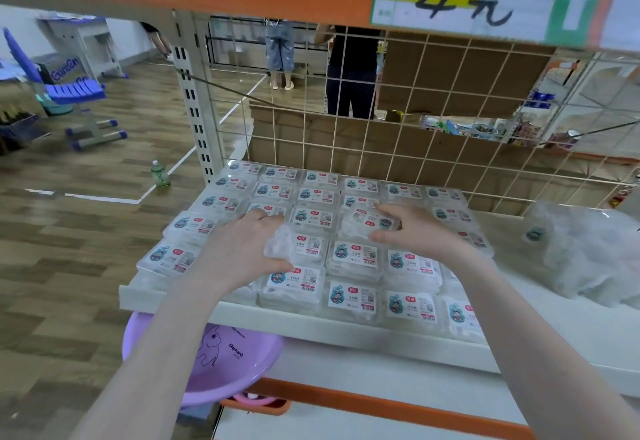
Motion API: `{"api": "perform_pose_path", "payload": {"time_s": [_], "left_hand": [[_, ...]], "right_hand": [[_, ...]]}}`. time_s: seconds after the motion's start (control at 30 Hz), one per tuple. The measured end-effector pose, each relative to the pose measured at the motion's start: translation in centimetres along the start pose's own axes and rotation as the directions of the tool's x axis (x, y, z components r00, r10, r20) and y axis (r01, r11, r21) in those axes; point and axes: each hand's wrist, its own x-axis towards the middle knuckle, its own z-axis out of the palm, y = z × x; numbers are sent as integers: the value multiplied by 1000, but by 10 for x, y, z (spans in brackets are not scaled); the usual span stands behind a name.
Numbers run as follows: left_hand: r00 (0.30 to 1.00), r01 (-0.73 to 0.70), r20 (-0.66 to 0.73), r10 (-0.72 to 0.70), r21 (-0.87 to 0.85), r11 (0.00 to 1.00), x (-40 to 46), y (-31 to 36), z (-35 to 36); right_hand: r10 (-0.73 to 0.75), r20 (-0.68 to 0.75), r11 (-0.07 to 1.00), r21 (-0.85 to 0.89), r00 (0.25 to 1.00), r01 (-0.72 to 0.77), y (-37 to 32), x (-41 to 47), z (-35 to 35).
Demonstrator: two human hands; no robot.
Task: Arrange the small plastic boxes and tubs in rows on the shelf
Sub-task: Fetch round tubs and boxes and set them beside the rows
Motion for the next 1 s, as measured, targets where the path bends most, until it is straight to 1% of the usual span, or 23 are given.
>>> {"api": "perform_pose_path", "payload": {"time_s": [0.07,0.13,0.23,0.27,0.33,0.43,0.5,0.53,0.6,0.67,0.77,0.83,0.9,1.0], "left_hand": [[1000,0,-3,0,4,1000,0,0,0],[1000,-1,-4,1,3,1000,0,0,0],[1000,-4,-1,4,-4,1000,0,2,0],[1000,-5,-1,5,-9,1000,-1,3,-1],[1000,-11,-1,11,-12,1000,-1,3,-1],[1000,-15,9,15,0,1000,-1,5,0],[1000,-12,22,12,5,1000,-1,6,0],[1000,-12,24,12,5,1000,-1,6,0],[1000,-13,24,13,1,1000,-3,6,1],[1000,-10,17,10,-13,1000,-5,5,0],[1000,-10,15,10,-22,1000,-8,5,-2],[1000,-7,17,7,-7,1000,-10,4,-1],[1000,-2,19,2,2,1000,-12,3,-1],[1000,15,20,-14,-14,1000,-14,2,1]], "right_hand": [[-15,40,999,-52,999,17,-3,-4,-5],[-18,37,995,-96,999,22,-8,-7,-9],[16,-58,984,-178,998,-26,-18,-15,-9],[15,-107,970,-240,994,-40,-21,-19,-6],[-39,-170,925,-379,985,-29,-26,-31,7],[-75,-183,880,-474,980,-21,-31,-45,25],[-103,-175,856,-517,979,-2,-30,-48,25],[-120,-137,864,-501,983,36,-29,-47,20],[-151,18,915,-376,988,146,-25,-43,3],[-201,189,938,-245,961,244,-22,-36,-17],[-227,358,935,-180,906,306,-22,-21,-34],[-217,427,927,-192,878,323,-23,-12,-35],[-197,464,920,-217,864,326,-26,-4,-32],[-200,437,923,-217,877,318,-28,-1,-26]]}}
